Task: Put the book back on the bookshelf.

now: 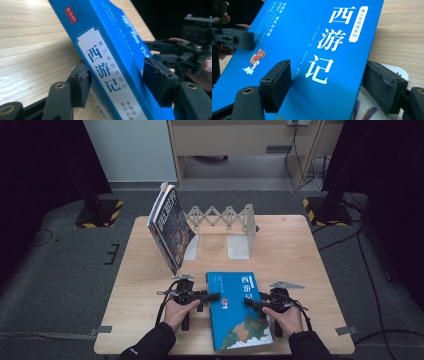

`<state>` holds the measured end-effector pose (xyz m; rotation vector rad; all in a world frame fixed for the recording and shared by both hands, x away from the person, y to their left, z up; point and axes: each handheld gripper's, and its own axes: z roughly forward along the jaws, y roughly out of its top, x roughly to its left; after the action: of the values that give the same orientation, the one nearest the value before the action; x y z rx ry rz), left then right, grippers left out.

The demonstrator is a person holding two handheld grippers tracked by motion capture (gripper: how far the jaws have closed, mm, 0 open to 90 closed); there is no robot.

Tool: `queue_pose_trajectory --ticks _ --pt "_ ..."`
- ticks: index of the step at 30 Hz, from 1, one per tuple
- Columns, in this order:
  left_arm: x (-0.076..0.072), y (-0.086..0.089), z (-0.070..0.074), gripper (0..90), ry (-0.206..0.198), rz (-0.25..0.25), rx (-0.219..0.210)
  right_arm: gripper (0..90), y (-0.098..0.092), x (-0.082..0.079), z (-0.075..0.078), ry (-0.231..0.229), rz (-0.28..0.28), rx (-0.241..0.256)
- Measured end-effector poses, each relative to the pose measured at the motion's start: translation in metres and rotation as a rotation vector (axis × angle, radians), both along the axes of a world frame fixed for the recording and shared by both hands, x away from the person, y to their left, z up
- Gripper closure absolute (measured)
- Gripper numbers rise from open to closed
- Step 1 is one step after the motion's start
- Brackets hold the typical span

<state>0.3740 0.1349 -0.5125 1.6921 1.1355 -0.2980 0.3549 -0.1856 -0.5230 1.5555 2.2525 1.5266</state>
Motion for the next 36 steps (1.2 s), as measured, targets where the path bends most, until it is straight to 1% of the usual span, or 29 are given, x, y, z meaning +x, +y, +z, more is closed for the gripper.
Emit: queue_pose_trajectory --ticks 2,4,5,7,12,16,17,18,19,20,21,24,28,32,36 --pt "-0.001 -0.002 0.002 40.2 -0.013 -0.014 0.002 23.1 0.000 0.000 0.000 0.006 0.001 0.016" --pt "-0.001 -0.004 0.004 40.1 -0.021 -0.018 0.008 23.1 -0.001 0.001 0.000 0.010 0.003 0.022" --pt "0.000 -0.005 0.005 40.0 -0.020 -0.013 0.009 23.1 -0.001 0.001 0.000 0.011 0.003 0.023" --pt "0.002 -0.008 0.005 39.9 -0.017 -0.017 0.015 23.0 -0.002 0.001 0.000 0.013 0.001 0.025" --pt "0.006 -0.016 0.005 39.9 -0.014 -0.024 0.015 23.2 -0.003 0.001 0.001 0.020 0.002 0.032" --pt "0.008 -0.018 0.003 39.9 0.010 -0.033 0.018 23.1 -0.002 0.001 0.001 0.017 0.001 0.027" --pt "0.008 -0.018 0.003 40.0 0.010 -0.033 0.018 23.2 -0.002 0.001 0.001 0.017 0.005 0.024" --pt "0.009 -0.023 0.003 39.7 0.027 -0.048 0.035 23.2 -0.001 0.001 0.002 0.012 0.015 0.018" --pt "0.009 -0.024 0.002 39.1 0.024 -0.051 0.040 23.1 0.000 0.001 0.002 0.011 0.023 0.015" --pt "0.009 -0.024 0.002 39.2 0.024 -0.049 0.030 23.1 0.000 0.002 0.002 0.005 0.031 0.007" --pt "0.010 -0.024 0.003 40.1 0.032 -0.048 0.028 23.1 0.000 0.002 0.003 0.006 0.030 0.008" --pt "0.011 -0.025 0.003 40.6 0.041 -0.040 0.026 23.1 0.000 0.002 0.003 0.017 0.024 0.014" --pt "0.012 -0.024 0.000 40.5 0.061 -0.034 0.019 23.1 0.000 0.002 0.002 0.009 0.024 0.006" --pt "0.012 -0.025 -0.002 39.3 0.057 -0.030 0.020 23.1 0.001 0.002 0.002 0.016 0.020 0.004" --pt "0.014 -0.026 -0.005 37.8 0.055 -0.024 0.022 23.4 0.000 0.002 0.002 0.011 0.022 -0.003"
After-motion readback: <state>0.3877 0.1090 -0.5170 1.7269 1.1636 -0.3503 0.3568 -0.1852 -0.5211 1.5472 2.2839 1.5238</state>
